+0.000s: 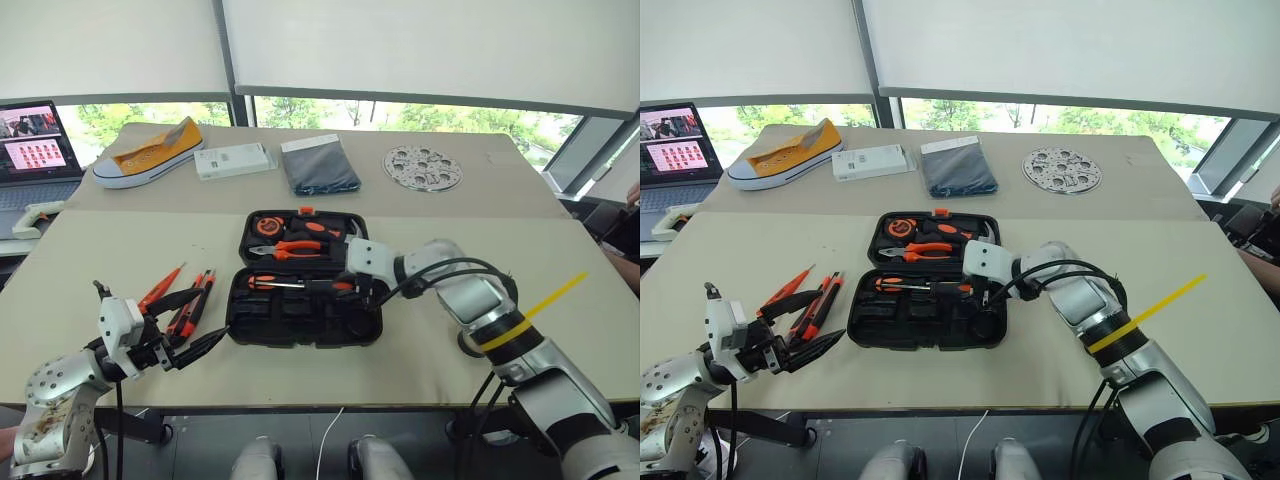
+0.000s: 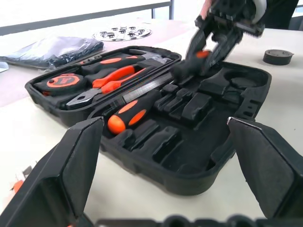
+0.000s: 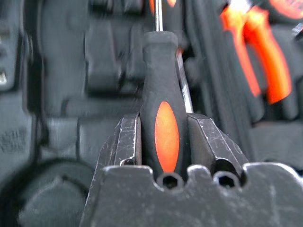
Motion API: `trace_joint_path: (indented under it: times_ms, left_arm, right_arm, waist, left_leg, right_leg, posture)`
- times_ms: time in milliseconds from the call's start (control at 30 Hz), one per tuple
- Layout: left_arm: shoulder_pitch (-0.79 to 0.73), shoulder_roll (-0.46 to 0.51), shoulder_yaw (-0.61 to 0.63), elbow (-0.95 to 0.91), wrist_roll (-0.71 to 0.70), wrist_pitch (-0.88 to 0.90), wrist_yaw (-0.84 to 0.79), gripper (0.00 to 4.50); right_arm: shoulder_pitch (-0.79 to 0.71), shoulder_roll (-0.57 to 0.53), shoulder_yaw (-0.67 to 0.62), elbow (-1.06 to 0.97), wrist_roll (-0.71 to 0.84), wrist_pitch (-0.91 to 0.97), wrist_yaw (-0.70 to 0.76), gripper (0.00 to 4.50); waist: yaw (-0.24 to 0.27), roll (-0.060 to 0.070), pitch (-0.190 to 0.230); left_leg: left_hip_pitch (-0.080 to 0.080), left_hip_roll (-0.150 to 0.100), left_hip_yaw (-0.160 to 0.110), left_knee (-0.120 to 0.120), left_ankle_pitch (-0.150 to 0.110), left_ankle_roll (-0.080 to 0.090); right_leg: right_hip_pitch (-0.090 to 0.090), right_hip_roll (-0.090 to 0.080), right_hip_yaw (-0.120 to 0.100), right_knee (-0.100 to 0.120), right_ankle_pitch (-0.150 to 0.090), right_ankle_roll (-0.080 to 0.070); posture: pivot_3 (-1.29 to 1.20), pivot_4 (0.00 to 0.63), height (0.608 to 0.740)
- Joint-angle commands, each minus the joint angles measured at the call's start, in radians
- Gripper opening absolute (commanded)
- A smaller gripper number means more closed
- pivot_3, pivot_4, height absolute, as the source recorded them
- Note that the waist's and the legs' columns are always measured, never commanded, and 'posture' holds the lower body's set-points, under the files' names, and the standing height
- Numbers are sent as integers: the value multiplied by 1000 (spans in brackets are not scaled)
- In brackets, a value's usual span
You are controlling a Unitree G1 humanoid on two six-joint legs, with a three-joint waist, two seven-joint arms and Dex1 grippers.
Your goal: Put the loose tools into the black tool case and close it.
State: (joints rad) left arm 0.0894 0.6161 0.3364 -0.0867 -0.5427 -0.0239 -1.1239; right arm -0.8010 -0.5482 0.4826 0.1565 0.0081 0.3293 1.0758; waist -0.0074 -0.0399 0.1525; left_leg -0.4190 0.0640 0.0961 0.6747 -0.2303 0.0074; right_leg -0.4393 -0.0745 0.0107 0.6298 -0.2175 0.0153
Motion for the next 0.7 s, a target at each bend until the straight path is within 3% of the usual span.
trace_joint_path:
  times_ms: [33,533,600,700]
  left_arm:
    - [-1,2,-2,-20,0,-18,4,4500]
    - [-8,10,-20,-18,6,-25,-12,4500]
    - [-3,9,-22,-19,10,-30,-15,4500]
    - [2,11,-25,-15,21,-38,-17,4500]
  right_arm:
    - [-13,-52,-5,5,-46,-65,53,1023]
    - [-36,-20,-26,95,-83,-124,80,1023]
    - [-39,-8,-31,105,-86,-156,73,2031]
    - [-58,-7,-59,109,-68,-241,94,2951]
  waist:
    - [0,0,0]
    - [-6,0,0]
    - [-6,0,0]
    - [-6,0,0]
  left_leg:
    - [0,0,0,0,0,0]
    - [2,1,1,1,0,-1]
    - [2,1,1,1,0,-1]
    - [2,2,1,1,0,-1]
  right_leg:
    - [0,0,0,0,0,0]
    - [1,1,0,1,0,-1]
    - [1,2,0,1,0,-1]
    - [0,2,0,1,0,-1]
  posture:
    - [0,150,740]
    - [0,150,740]
    - [0,150,740]
    - [0,150,740]
